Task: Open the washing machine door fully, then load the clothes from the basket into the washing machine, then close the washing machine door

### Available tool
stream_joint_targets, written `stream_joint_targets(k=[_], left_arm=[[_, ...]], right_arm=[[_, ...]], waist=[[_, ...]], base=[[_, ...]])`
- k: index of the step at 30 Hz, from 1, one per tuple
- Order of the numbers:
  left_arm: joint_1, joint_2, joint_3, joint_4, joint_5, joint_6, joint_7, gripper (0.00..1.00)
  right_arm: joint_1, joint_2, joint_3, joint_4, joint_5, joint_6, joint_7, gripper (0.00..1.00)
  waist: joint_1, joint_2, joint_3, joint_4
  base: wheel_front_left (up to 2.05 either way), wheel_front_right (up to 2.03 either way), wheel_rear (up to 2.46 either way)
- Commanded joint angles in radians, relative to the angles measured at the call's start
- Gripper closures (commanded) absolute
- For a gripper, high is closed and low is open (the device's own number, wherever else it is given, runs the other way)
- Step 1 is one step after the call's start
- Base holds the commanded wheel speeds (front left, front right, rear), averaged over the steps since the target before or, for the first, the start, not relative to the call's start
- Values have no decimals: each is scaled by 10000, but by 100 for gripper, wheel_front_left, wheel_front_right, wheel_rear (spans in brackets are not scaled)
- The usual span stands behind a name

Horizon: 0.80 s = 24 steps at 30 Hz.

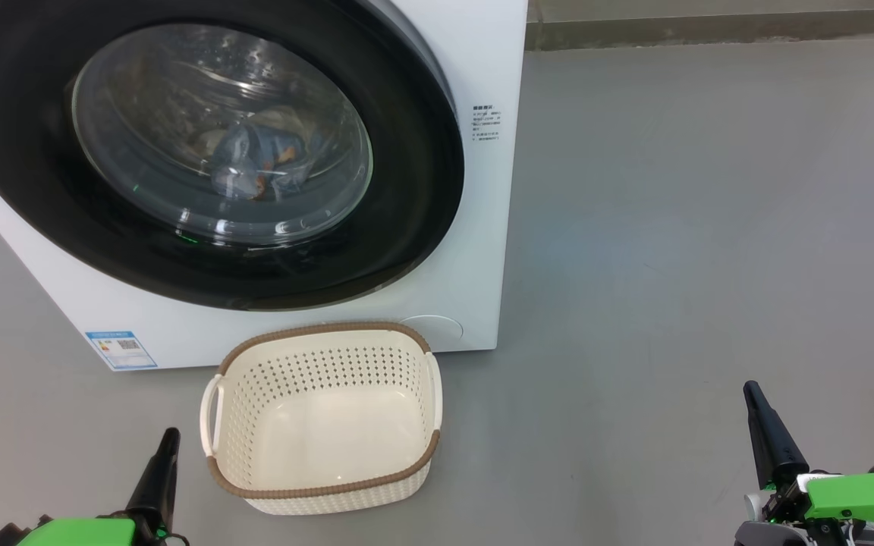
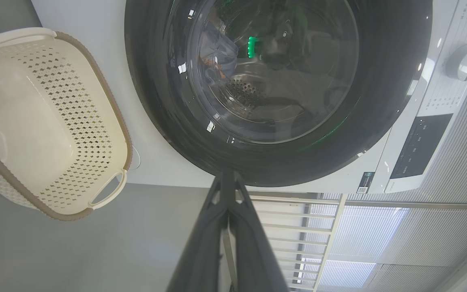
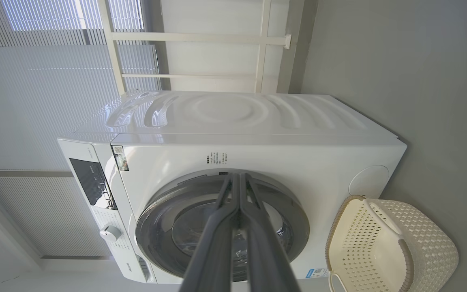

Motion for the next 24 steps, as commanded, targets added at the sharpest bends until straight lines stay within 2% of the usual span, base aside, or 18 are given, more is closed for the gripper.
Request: stream_joint_targets(k=[1, 24], left_arm=[[-408, 131, 342, -281, -86, -19, 61, 100], [-408, 131, 342, -281, -87, -19, 60, 100]], right_arm=[[-264, -35, 225, -303, 42, 16, 78, 100], [-264, -35, 226, -303, 43, 16, 78, 100]], waist=[[0, 0, 0, 0], [0, 0, 0, 0]], base=[[0, 0, 0], [0, 0, 0]])
